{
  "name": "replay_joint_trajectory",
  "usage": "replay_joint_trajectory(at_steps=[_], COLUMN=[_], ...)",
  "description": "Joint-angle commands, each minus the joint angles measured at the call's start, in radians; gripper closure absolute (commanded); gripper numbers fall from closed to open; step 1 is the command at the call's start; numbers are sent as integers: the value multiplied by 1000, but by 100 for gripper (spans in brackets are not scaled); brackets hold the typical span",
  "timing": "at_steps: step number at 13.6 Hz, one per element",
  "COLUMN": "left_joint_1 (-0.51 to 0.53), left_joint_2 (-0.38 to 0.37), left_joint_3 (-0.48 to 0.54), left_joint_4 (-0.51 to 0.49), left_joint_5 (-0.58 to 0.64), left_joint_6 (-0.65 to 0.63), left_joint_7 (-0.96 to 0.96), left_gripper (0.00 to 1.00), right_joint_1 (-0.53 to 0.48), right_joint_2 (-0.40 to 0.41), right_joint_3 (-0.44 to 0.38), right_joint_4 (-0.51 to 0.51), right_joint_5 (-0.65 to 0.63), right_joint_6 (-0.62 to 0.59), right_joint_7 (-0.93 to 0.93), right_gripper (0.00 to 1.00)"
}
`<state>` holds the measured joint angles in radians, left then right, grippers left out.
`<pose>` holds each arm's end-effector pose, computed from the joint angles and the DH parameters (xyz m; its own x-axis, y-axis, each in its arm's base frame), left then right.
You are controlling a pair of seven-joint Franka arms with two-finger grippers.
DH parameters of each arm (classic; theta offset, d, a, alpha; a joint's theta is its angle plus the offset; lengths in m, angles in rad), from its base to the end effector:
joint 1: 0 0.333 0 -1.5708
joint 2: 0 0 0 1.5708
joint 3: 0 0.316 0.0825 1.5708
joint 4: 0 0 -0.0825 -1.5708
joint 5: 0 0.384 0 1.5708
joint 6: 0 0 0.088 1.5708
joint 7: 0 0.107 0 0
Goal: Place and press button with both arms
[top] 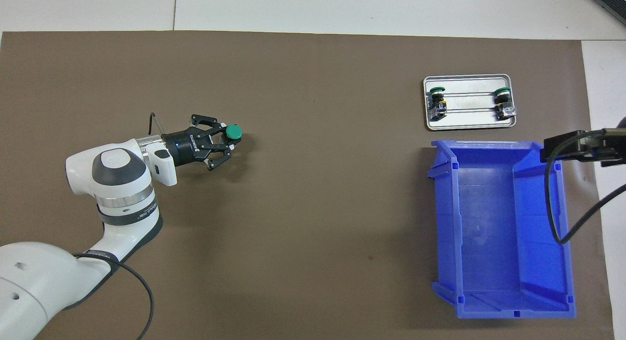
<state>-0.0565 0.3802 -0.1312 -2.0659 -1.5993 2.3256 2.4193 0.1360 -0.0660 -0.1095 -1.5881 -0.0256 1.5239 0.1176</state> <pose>0.5787 -0.1263 0.2514 0.0828 -0.4753 0.8759 -0.9452 -0.3160 -0.0820 0.5293 0.0090 0.6478 0.9958 -0.0919 0.0036 -0.0920 -0.9956 0.0181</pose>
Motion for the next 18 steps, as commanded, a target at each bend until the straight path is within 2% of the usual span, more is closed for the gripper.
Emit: replay_joint_trajectory(at_steps=[1,4,6,12,16,18], left_joint_1=[37,66,76,161,144,126], left_joint_2=[-6,60,62,42,46,60], left_joint_3=[1,1,1,1,-1,-17], left_joint_4=[-23,-19,-17,7,30,44], left_joint_5=[-50,-134,-146,-160,-165,-175], left_joint_6=[-57,-136,-155,-367,-350,-293], left_joint_7=[73,199,238,222,228,233], left_gripper=[100,100,100,100,100,100], right_joint_1=[-13,-13,-13,-13,-13,-13], right_joint_2=[-2,-2,-2,-2,-3,-3], right_joint_3=[2,2,2,2,1,1], right_joint_4=[2,0,0,0,-3,-4], right_joint_5=[12,12,12,12,12,12], right_joint_6=[-16,-16,-16,-16,-16,-16], right_joint_7=[-4,-4,-4,-4,-4,-3], right_gripper=[0,0,0,0,0,0])
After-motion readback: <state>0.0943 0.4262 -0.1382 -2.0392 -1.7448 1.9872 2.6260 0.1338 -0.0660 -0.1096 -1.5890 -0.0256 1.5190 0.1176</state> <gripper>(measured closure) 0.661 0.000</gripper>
